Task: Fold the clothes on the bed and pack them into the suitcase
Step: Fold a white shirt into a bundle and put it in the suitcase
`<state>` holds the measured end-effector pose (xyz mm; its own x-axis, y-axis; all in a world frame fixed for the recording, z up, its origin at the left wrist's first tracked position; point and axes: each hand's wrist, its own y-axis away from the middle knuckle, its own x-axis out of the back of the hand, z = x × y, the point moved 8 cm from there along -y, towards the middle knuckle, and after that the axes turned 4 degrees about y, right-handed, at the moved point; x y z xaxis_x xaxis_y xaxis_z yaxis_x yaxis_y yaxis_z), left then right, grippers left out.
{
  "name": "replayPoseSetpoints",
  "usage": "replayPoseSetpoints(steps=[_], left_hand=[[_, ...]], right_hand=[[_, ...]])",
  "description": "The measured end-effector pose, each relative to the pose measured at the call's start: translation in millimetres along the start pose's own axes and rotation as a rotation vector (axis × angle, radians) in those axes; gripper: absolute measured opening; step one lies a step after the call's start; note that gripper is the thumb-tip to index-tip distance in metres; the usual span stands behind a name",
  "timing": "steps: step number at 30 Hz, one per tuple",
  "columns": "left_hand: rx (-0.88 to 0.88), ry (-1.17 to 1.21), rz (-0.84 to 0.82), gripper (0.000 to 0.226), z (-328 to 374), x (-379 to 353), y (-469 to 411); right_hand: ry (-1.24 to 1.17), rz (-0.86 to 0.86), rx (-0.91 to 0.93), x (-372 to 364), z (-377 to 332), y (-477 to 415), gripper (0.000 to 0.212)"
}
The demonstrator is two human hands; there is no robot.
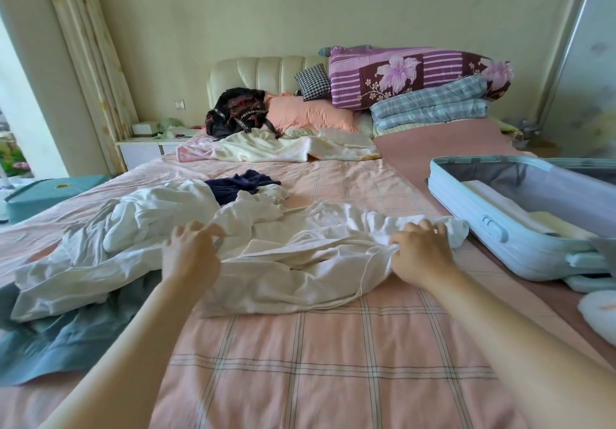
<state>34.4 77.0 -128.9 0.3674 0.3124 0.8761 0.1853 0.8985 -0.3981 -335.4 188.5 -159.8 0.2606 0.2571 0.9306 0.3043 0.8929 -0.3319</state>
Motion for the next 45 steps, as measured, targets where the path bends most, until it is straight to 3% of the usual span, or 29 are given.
replayPoseSetpoints(steps=[2, 4, 5, 7, 9, 12, 15, 17, 19, 21, 22, 23, 24, 27, 29, 31, 32, 35, 39, 41, 43, 45], left_hand=[[-0.213, 0.181, -0.144, 0.044, 35, -12, 13], [-0.293, 0.276, -0.376, 0.027, 59, -34, 32], [-0.336, 0.283, -0.511, 0.016, 68, -49, 43], [-0.427, 0.172, -0.665, 0.026, 78, -75, 62], [-0.476, 0.115, -0.564, 0.029, 77, -79, 59], [-0.505, 0.187, -0.402, 0.008, 79, -67, 50], [-0.348, 0.260, -0.343, 0.014, 75, -50, 38], [-0.238, 0.237, -0.452, 0.016, 70, -41, 35], [-0.229, 0.154, -0.762, 0.018, 71, -38, 52], [-0.109, 0.177, -1.137, 0.010, 68, -42, 86], [-0.061, 0.221, -1.247, 0.011, 71, -43, 99], [-0.078, 0.264, -1.255, 0.015, 78, -48, 102], [-0.139, 0.308, -1.158, 0.014, 89, -51, 96], [-0.254, 0.391, -0.599, 0.016, 109, -49, 54], [-0.313, 0.274, -0.378, 0.031, 113, -51, 40], [-0.307, 0.102, -0.347, 0.054, 108, -66, 32], [-0.283, 0.022, -0.361, 0.059, 102, -75, 28], [-0.232, -0.090, -0.384, 0.056, 84, -89, 16], [-0.347, 0.165, -0.209, 0.021, 97, -64, 12], [-0.349, 0.341, -0.193, 0.017, 105, -48, 15], [-0.251, 0.406, -0.322, 0.016, 105, -43, 18], [-0.138, 0.231, -0.586, 0.013, 95, -48, 31]], right_hand=[[-0.042, 0.000, 0.195, -5, -21, 6, 0.044], [-0.111, -0.010, 0.384, -6, -42, 15, 0.055], [-0.137, -0.065, 0.427, -8, -49, 19, 0.059], [-0.158, -0.167, 0.431, -17, -55, 23, 0.060], [-0.186, -0.140, 0.410, -20, -56, 23, 0.045], [-0.340, -0.082, 0.313, -13, -44, 20, 0.020], [-0.340, -0.058, 0.257, 7, -33, 20, 0.011], [-0.392, -0.206, 0.220, 14, -23, 24, 0.020], [-0.471, -0.535, 0.213, 13, -19, 41, 0.031], [-0.550, -0.911, 0.192, 12, -20, 73, 0.021], [-0.610, -1.029, 0.186, 14, -22, 86, 0.022], [-0.666, -1.041, 0.186, 16, -23, 89, 0.028], [-0.725, -0.946, 0.178, 19, -22, 83, 0.030], [-0.734, -0.326, 0.064, 33, 1, 49, 0.016], [-0.587, -0.152, 0.008, 29, 12, 43, 0.015], [-0.547, -0.283, -0.035, 4, 9, 50, 0.046], [-0.532, -0.357, -0.045, -7, 5, 53, 0.050], [-0.538, -0.376, 0.074, -12, -10, 53, 0.016], [-0.583, -0.206, 0.074, 8, -8, 43, 0.044], [-0.694, -0.209, 0.132, 15, -10, 43, 0.050], [-0.741, -0.435, 0.162, 8, -14, 52, 0.053], [-0.649, -0.778, 0.158, -5, -17, 78, 0.035]])
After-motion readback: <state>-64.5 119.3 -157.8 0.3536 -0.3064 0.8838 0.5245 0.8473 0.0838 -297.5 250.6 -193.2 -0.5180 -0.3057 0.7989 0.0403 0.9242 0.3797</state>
